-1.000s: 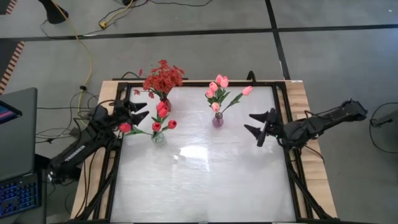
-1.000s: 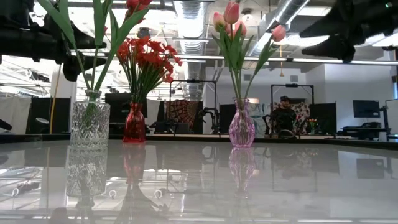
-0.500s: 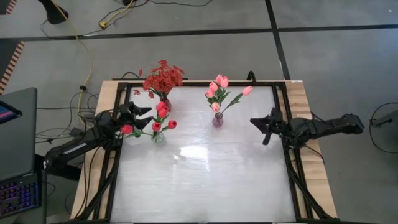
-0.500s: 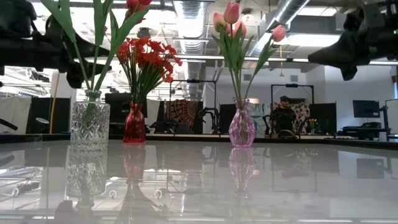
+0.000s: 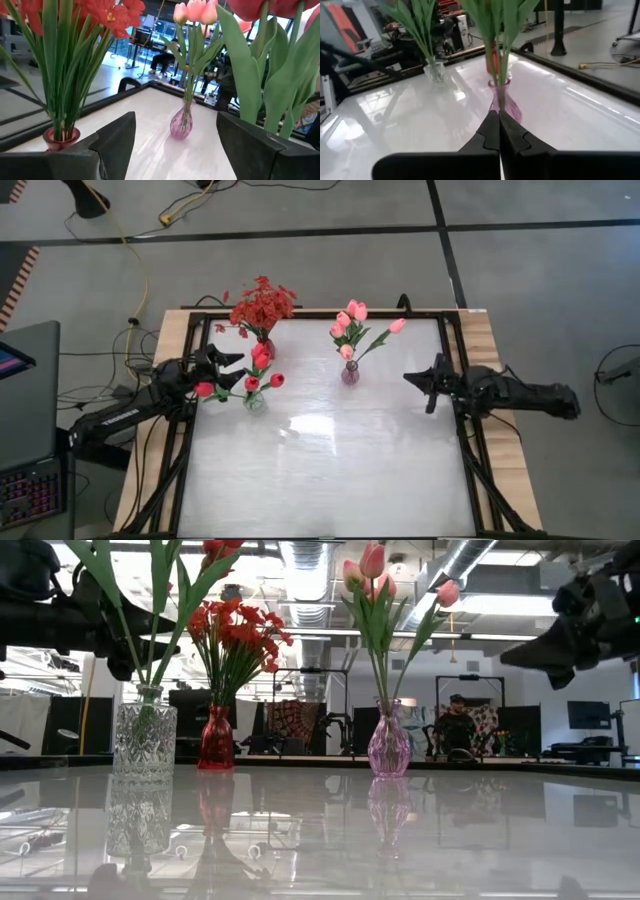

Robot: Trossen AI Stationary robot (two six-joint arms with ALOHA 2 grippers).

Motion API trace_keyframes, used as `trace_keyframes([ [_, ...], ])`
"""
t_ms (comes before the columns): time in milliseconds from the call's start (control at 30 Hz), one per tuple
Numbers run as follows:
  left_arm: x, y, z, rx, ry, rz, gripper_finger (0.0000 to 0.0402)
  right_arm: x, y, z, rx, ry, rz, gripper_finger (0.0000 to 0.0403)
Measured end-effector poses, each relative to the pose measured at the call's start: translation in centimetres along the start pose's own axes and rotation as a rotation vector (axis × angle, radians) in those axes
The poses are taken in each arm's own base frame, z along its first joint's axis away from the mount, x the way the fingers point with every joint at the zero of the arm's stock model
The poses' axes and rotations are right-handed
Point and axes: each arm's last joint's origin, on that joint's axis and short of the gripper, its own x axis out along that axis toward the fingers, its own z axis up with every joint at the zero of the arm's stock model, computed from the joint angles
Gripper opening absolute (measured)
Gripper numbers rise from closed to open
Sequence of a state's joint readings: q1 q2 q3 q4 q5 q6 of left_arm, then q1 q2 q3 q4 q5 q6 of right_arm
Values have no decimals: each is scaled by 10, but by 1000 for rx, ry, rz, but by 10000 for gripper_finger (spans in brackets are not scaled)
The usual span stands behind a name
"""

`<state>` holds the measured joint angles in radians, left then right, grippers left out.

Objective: Sort flowers into vase by color
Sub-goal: Return to Home Position

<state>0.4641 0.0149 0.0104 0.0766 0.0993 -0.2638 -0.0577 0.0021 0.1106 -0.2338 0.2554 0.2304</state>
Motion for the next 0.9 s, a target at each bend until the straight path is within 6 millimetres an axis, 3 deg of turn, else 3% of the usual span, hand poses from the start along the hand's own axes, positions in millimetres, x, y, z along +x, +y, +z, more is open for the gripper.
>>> trace_keyframes([
  [333,0,1,-4,50,37,16,265,10,-7,-5,-44,-77,25,22],
  [600,3,2,-7,263,74,18,265,18,-13,-12,-115,22,-43,30],
  [767,3,4,-8,298,84,55,265,25,-14,-21,-220,131,-52,32],
  [900,3,4,-8,313,83,59,265,28,-14,-24,-204,174,-58,32],
])
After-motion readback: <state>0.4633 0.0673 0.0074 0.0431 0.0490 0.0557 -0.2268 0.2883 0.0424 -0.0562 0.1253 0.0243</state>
